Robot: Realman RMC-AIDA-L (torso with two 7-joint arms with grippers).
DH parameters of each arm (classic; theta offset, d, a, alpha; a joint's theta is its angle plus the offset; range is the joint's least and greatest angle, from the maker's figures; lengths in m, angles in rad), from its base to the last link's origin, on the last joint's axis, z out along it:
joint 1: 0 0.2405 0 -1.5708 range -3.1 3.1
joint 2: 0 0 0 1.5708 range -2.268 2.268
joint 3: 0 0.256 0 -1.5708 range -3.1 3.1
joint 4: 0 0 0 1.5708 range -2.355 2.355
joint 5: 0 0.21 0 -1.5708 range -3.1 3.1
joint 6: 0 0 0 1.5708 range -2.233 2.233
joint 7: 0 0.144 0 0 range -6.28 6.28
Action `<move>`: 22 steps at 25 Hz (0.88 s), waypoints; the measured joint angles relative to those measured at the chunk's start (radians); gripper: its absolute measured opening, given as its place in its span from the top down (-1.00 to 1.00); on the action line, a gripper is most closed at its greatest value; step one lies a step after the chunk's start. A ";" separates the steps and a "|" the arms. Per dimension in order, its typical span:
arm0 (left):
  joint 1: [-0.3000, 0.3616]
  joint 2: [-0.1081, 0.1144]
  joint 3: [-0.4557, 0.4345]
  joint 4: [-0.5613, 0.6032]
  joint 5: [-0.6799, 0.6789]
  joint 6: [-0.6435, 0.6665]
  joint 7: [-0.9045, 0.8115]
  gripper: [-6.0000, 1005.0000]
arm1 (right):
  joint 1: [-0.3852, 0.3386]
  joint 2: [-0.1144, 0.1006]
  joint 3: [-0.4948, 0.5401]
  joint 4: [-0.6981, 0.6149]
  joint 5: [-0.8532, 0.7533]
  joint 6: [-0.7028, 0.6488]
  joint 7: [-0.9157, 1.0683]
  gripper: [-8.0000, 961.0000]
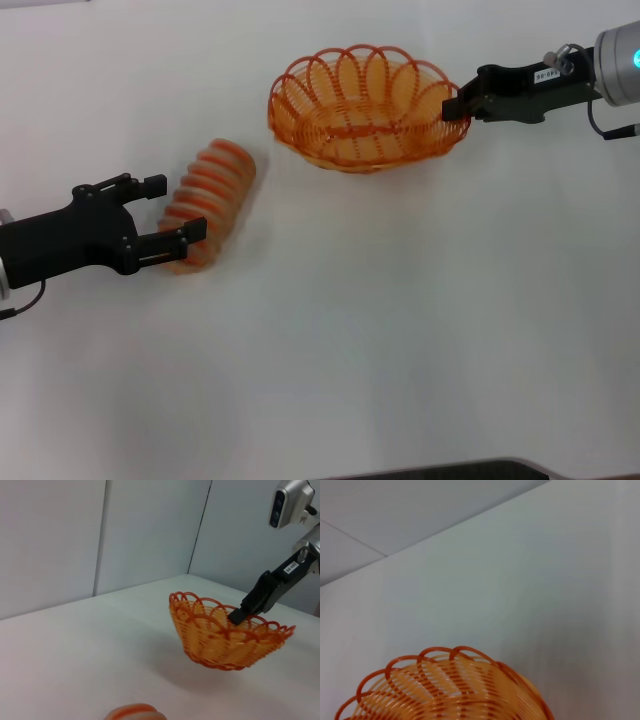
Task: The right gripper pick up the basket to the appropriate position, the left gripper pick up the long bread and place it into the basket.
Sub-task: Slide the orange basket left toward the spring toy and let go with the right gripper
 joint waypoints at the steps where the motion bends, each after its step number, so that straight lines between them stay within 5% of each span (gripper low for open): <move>1: 0.000 0.000 0.000 0.000 0.000 0.000 0.000 -0.67 | 0.000 0.000 -0.001 0.003 0.000 0.005 0.004 0.80; 22: 0.003 0.000 0.000 0.003 0.002 -0.004 0.012 -0.68 | 0.005 0.011 -0.043 0.037 -0.008 0.071 0.058 0.80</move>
